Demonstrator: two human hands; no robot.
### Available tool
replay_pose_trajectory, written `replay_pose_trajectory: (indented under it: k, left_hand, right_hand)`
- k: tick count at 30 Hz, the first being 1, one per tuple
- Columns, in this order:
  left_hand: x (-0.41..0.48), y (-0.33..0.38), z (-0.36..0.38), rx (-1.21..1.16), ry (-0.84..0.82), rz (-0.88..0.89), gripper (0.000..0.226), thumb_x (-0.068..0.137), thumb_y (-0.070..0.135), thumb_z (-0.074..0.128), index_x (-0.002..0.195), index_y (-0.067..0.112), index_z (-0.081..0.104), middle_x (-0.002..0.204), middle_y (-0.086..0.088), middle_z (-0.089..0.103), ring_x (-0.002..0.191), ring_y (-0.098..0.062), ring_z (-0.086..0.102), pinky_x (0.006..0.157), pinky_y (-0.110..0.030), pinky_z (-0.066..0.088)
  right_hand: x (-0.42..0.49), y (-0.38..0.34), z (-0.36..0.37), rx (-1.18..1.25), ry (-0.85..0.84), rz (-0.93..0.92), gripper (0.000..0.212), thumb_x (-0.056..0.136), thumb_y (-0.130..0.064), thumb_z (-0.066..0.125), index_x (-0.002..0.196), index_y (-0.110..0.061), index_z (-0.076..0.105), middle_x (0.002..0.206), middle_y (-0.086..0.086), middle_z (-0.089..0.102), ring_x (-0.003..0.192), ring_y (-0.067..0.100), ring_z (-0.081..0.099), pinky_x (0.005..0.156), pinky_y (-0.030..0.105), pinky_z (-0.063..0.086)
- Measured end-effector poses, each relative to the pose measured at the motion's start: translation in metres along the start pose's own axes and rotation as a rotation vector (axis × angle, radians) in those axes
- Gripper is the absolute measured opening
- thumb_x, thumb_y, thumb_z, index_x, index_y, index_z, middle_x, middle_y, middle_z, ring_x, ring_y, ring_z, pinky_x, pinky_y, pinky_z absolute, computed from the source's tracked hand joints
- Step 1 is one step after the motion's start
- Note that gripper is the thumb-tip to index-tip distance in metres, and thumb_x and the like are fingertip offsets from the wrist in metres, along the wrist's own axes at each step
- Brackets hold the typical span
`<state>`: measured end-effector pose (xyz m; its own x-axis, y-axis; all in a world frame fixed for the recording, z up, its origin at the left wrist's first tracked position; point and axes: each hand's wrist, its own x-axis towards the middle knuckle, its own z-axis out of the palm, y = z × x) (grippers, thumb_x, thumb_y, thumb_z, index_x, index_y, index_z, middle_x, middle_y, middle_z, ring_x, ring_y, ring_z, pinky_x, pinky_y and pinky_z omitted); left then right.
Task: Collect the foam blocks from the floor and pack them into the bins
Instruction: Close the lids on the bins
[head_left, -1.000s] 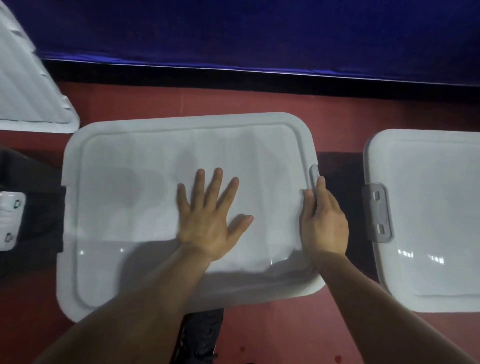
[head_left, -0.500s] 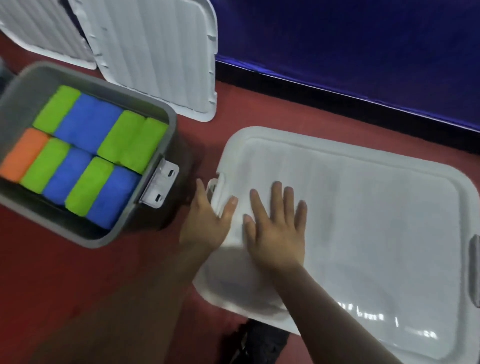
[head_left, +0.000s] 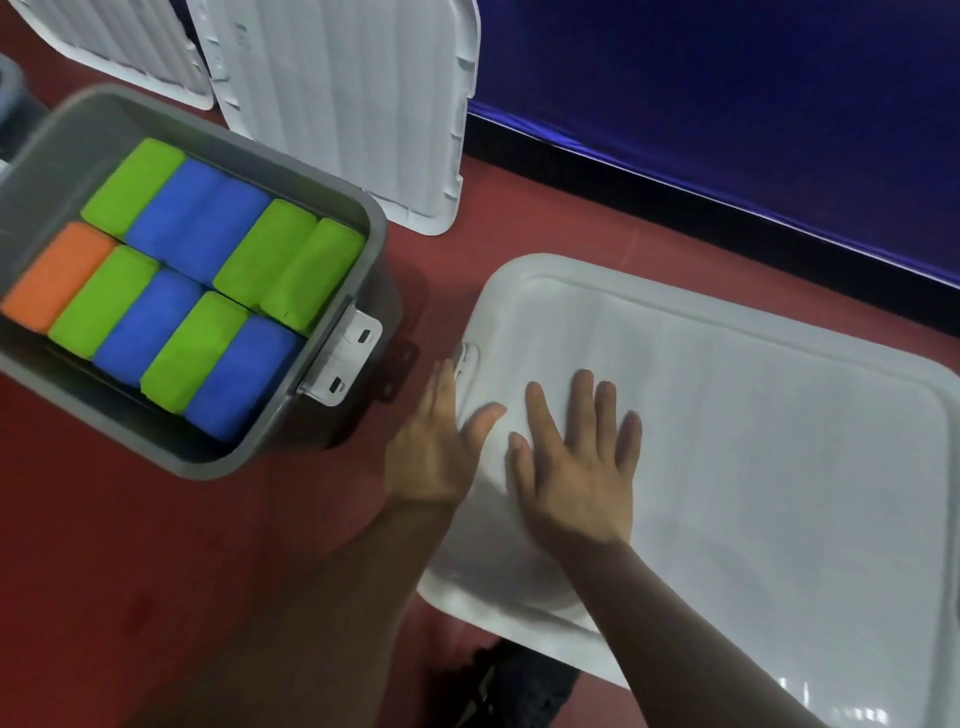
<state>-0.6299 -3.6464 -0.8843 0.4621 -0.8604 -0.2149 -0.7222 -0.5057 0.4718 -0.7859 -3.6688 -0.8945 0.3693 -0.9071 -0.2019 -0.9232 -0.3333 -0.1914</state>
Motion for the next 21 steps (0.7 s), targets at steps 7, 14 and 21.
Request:
replay_pose_trajectory:
  k: [7,14,21]
  left_hand:
    - [-0.009,-0.001,-0.019,0.178,-0.005,0.184,0.068,0.1,0.056,0.038,0.145,0.009,0.054,0.145,-0.016,0.056,0.111,-0.036,0.068,0.08,-0.046,0.06]
    - [-0.002,-0.005,-0.134,0.386,-0.016,0.415,0.059,0.1,0.052,0.039,0.143,0.017,0.058,0.147,-0.013,0.055,0.129,-0.032,0.057,0.11,-0.046,0.043]
    - [0.087,-0.007,-0.238,0.448,-0.006,0.411,0.061,0.097,0.053,0.031,0.14,0.02,0.059,0.144,-0.009,0.056,0.128,-0.028,0.055,0.113,-0.048,0.04]
  right_hand:
    - [0.002,-0.007,-0.022,0.013,-0.143,0.045,0.058,0.106,-0.054,0.009,0.162,-0.037,0.008,0.17,0.011,-0.009,0.156,0.036,-0.01,0.124,0.058,-0.002]
    - [-0.009,-0.057,-0.112,0.079,-0.264,0.025,0.057,0.104,-0.055,-0.002,0.158,-0.043,-0.015,0.17,0.006,-0.016,0.155,0.032,-0.02,0.123,0.055,-0.007]
    - [0.063,-0.159,-0.179,0.099,-0.19,-0.015,0.077,0.087,-0.062,-0.011,0.161,-0.041,-0.001,0.171,0.009,0.006,0.156,0.032,-0.002,0.123,0.053,0.009]
